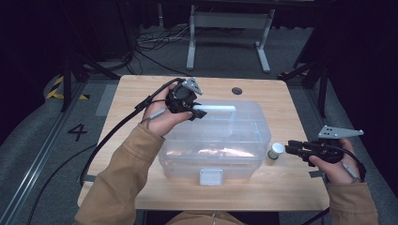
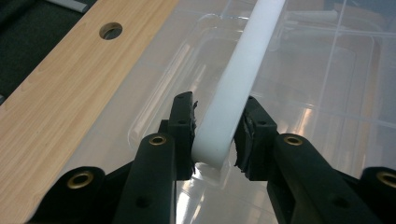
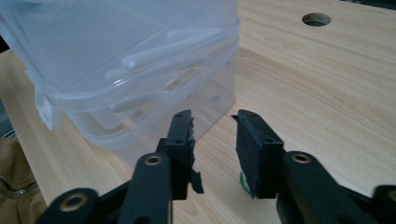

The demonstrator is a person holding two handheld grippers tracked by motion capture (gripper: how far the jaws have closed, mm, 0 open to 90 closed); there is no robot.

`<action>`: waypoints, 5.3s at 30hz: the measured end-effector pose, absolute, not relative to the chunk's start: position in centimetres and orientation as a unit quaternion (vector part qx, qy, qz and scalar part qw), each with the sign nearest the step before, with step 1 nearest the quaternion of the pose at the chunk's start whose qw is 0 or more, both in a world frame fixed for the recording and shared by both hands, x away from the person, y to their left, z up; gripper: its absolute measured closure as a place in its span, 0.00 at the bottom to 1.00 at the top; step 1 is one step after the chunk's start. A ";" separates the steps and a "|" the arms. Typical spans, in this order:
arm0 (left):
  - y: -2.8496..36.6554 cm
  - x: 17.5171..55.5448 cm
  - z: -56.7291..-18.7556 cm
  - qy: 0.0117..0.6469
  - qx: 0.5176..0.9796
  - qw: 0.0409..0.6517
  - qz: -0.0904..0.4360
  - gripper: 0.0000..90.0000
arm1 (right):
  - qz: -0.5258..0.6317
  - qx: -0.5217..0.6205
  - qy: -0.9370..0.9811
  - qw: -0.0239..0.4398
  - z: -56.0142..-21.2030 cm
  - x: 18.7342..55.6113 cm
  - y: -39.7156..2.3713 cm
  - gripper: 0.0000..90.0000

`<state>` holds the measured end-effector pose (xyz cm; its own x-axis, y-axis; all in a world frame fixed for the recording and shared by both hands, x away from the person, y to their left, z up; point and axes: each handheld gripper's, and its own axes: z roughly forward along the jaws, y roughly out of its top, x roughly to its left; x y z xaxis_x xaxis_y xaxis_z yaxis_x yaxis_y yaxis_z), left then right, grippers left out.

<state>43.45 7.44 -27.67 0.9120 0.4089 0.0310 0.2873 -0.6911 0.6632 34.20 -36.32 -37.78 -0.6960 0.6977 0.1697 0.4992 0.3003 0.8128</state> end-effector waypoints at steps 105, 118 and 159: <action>18.0 37.2 -32.9 0.317 0.836 0.430 0.129 0.83 | 0.581 0.309 0.739 0.147 -33.7 36.4 -29.5 1.00; 18.6 38.1 -33.4 0.338 0.819 0.442 0.139 0.90 | 0.582 0.305 0.740 0.141 -33.9 36.2 -29.3 1.00; 19.2 39.5 -32.8 0.327 0.815 0.460 0.130 0.95 | 0.509 0.361 0.701 0.345 -33.2 36.0 -26.3 0.59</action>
